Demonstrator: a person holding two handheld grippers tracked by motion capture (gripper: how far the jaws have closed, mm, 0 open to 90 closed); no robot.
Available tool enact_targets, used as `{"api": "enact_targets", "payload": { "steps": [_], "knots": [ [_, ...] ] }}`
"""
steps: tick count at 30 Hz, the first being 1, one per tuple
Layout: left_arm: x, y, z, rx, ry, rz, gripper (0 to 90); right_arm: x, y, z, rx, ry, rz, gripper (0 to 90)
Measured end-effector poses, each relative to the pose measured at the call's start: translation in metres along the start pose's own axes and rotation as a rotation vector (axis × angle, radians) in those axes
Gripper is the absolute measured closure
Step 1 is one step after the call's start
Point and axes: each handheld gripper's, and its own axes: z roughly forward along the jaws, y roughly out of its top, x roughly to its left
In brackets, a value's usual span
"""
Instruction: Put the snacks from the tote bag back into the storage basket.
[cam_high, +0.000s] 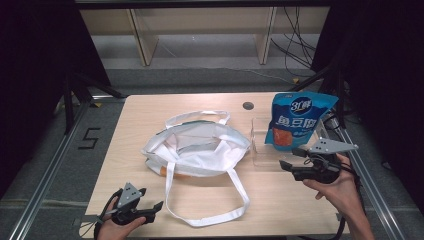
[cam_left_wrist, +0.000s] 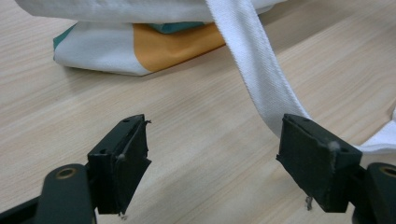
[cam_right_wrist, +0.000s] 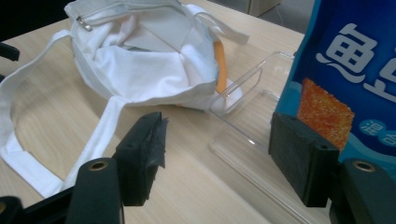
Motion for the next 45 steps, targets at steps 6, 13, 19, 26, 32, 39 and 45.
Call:
{"api": "enact_targets", "payload": {
  "steps": [6, 13, 19, 26, 32, 39, 45],
  "knots": [
    [0.002, 0.001, -0.002, 0.033, 0.004, 0.050, 23.4, 0.004, -0.005, 0.004, -0.011, -0.007, -0.039, 36.4],
    [0.000, -0.001, -0.001, -0.005, 0.003, 0.012, 23.3, 0.016, -0.018, 0.014, 0.013, 0.013, -0.002, 34.6],
    [0.000, -0.001, -0.001, -0.011, 0.001, 0.015, 23.3, 0.024, -0.031, 0.020, 0.034, 0.020, 0.015, 33.6],
    [0.002, -0.001, -0.004, 0.025, 0.008, 0.056, 23.3, 0.033, -0.045, 0.022, 0.041, 0.006, 0.005, 32.4],
    [0.001, -0.001, -0.004, 0.021, 0.006, 0.054, 23.3, 0.044, -0.060, 0.024, 0.067, 0.032, 0.031, 32.3],
    [0.002, -0.001, -0.004, 0.022, 0.004, 0.059, 23.2, 0.049, -0.070, 0.026, 0.082, 0.038, 0.032, 32.1],
    [0.001, -0.001, -0.004, 0.021, 0.002, 0.059, 23.1, 0.050, -0.079, 0.027, 0.086, 0.038, 0.013, 31.6]
  ]
}}
